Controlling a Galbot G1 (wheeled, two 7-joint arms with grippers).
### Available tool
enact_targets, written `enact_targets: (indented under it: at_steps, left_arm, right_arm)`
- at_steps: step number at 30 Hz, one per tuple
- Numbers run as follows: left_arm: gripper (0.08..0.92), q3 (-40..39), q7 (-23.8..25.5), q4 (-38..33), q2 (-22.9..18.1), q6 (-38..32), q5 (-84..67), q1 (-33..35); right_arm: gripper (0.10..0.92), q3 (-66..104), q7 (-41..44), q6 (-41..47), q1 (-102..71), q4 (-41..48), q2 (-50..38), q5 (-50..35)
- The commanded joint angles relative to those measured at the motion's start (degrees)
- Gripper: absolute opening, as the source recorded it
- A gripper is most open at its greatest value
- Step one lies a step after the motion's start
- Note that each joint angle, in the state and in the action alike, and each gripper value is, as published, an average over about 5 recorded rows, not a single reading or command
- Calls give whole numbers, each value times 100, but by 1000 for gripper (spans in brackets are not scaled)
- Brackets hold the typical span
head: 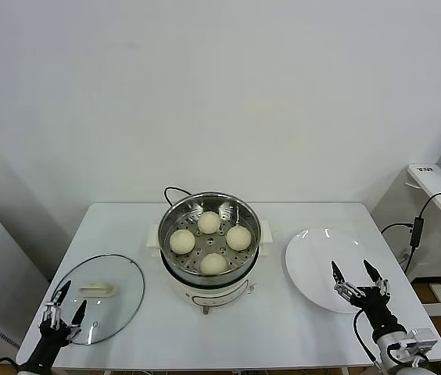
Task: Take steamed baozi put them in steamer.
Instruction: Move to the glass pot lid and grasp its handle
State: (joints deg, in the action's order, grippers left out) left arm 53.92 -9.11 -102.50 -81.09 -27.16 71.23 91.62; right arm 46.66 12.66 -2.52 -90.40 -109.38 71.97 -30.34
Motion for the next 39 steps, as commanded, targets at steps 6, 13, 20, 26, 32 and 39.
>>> enact_targets:
  at_steps: [6, 13, 20, 26, 32, 39]
  left_arm:
    - [823, -235, -692, 1172, 58, 18, 1670, -926]
    - [823, -384, -704, 1454, 122, 344, 1795, -1275]
    - [823, -435, -706, 1726, 259, 635, 1794, -1547]
    - [823, -475, -706, 1830, 346, 709, 1734, -1679]
    - [797, -511, -623, 1894, 357, 694, 1735, -1729]
    - [662, -543, -554, 1959, 343, 664, 1503, -1757]
  right_arm:
    - [823, 202, 199, -223, -374, -66, 95, 50]
    - [823, 348, 288, -342, -541, -32, 102, 8]
    - [823, 435, 302, -392, -614, -38, 134, -3]
    - [823, 479, 321, -424, -660, -1, 155, 5]
    - [823, 481, 330, -424, -675, -11, 171, 22]
    - [823, 485, 334, -433, -704, -43, 187, 32]
